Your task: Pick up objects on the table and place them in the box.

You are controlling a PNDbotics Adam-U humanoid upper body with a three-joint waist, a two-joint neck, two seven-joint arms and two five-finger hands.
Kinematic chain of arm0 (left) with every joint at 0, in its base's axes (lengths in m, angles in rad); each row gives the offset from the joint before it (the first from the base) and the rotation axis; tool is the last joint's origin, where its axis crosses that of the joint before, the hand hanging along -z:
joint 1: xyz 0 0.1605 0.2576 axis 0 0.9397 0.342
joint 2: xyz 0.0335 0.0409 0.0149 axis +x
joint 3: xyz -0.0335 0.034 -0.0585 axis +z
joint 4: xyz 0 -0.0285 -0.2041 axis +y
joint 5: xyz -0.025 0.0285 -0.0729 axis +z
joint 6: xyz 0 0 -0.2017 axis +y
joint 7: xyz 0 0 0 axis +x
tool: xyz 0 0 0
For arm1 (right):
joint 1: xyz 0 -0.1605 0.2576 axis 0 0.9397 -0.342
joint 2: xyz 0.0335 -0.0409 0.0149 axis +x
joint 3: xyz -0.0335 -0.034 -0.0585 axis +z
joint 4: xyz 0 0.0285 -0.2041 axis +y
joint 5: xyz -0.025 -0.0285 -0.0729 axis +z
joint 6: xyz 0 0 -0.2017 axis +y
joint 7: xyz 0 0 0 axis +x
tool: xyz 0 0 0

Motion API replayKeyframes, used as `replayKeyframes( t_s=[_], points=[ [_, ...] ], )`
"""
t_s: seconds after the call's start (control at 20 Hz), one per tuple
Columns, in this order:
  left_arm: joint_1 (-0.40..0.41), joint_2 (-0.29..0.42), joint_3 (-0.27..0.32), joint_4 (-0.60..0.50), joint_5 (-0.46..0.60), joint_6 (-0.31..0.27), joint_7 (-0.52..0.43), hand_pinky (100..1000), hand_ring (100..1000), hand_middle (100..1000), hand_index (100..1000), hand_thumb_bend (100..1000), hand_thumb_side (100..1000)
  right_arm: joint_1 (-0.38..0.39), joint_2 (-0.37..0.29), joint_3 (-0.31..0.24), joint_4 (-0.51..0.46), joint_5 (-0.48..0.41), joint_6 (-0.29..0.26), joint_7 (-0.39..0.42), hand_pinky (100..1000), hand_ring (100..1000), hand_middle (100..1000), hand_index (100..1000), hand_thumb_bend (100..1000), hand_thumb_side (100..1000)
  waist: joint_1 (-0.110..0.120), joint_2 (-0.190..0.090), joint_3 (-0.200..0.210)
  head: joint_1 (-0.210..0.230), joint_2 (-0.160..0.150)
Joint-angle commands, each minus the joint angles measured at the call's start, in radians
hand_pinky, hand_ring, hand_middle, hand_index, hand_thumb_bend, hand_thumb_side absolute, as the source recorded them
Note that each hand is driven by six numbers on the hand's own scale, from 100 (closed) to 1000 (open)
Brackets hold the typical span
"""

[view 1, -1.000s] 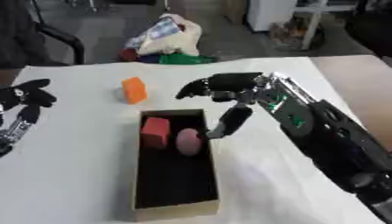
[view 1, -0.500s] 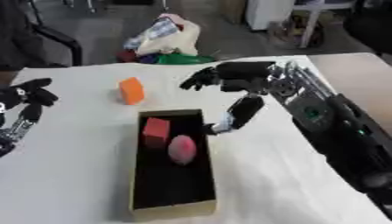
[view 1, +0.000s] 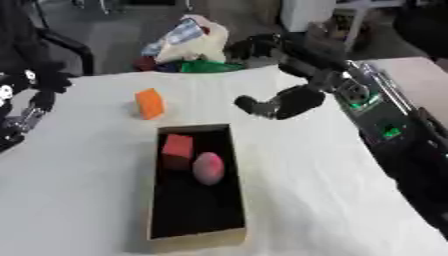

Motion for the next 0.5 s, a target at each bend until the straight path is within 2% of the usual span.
replayKeyframes(
  t_s=[0.05, 0.25, 0.4, 0.5],
  points=[
    [-0.093, 0.038, -0.022, 0.083, -0.041, -0.012, -0.012, 776, 732, 725, 956, 126, 876, -0.015, 0.006, 0.001, -0.022, -0.022, 0.0, -0.003, 791, 793, 770, 919, 284, 629, 0.004, -0.019, -0.01, 0.019, 0.01],
    [-0.236, -0.008, -0.039, 0.274, -0.153, -0.016, -0.024, 771, 716, 718, 958, 207, 804, -0.018, 0.031, 0.014, -0.014, -0.033, -0.003, 0.008, 788, 792, 765, 919, 276, 634, 0.009, -0.022, -0.034, 0.038, 0.013],
    [-0.327, -0.06, -0.037, 0.424, -0.299, -0.011, -0.019, 779, 726, 736, 960, 313, 799, -0.023, 0.05, 0.025, -0.007, -0.038, -0.007, 0.015, 786, 791, 762, 920, 270, 636, 0.011, -0.022, -0.053, 0.048, 0.013],
    [-0.374, -0.095, -0.03, 0.512, -0.408, -0.008, -0.008, 787, 737, 749, 963, 352, 789, -0.027, 0.061, 0.031, -0.003, -0.041, -0.009, 0.019, 786, 792, 762, 920, 269, 638, 0.011, -0.022, -0.065, 0.054, 0.012]
  ],
)
